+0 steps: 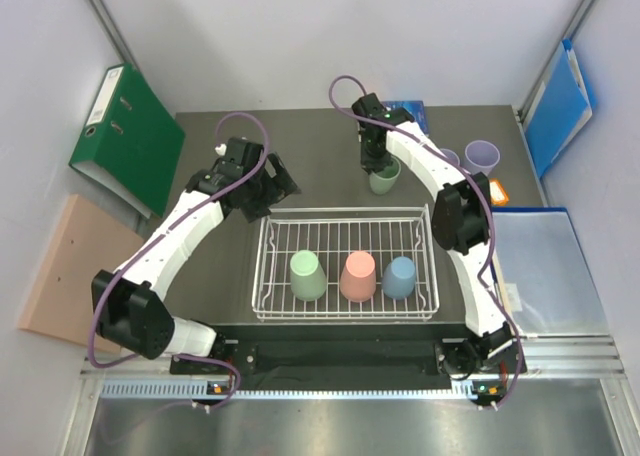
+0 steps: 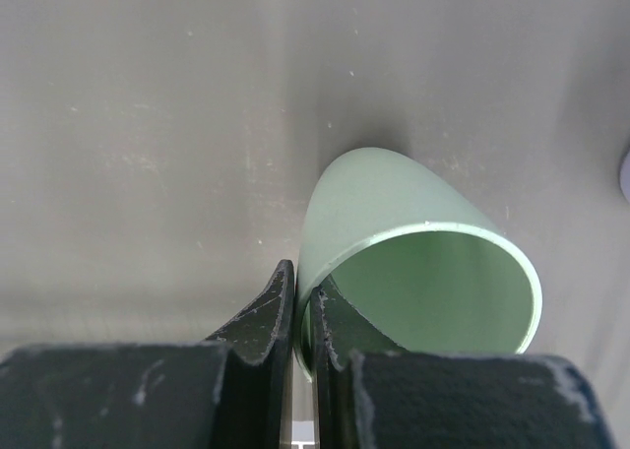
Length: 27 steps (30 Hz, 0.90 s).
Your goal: Unload the cups from the dish rack
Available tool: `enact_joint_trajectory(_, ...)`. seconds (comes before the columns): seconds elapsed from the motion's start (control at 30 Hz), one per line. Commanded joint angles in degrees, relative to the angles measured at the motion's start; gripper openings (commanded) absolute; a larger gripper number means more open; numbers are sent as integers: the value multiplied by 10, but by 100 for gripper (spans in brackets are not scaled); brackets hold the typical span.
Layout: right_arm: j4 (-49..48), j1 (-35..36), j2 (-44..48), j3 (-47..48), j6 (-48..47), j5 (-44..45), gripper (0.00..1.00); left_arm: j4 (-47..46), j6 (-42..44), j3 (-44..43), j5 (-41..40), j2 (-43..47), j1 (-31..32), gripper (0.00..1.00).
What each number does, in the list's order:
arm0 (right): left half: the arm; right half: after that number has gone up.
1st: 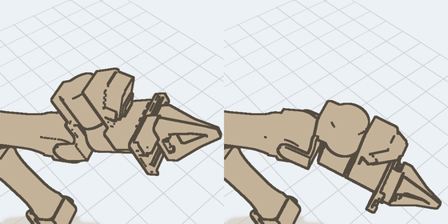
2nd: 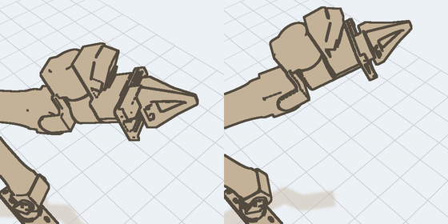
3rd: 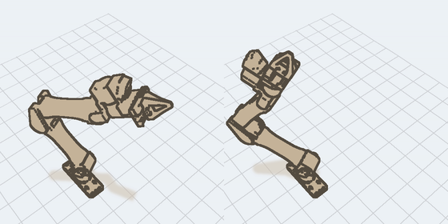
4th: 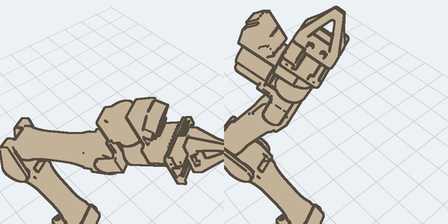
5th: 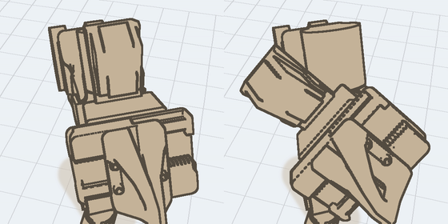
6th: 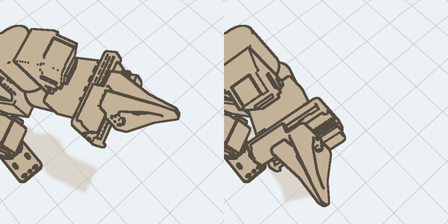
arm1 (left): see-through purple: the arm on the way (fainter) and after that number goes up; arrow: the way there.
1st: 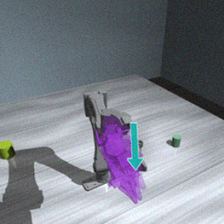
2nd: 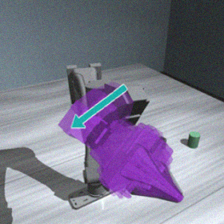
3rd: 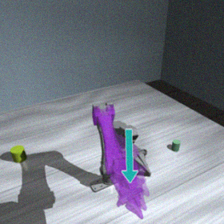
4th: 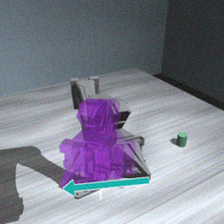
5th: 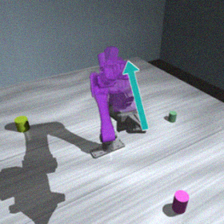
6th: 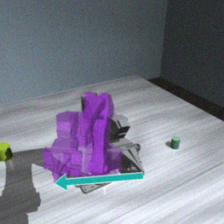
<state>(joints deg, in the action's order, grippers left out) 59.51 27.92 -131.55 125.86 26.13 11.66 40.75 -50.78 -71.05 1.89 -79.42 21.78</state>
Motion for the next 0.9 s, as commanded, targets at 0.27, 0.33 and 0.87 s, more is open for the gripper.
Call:
enact_joint_trajectory(0.27,-19,-5,-7,36,0,-12,34,-7,12,1,3,-2,0,99)
enact_joint_trajectory(0.33,-23,-5,-2,36,0,-12,40,-8,13,0,6,-2,0,99)
enact_joint_trajectory(0.87,-215,14,231,-104,5,-41,93,-30,46,15,-58,82,12,99)
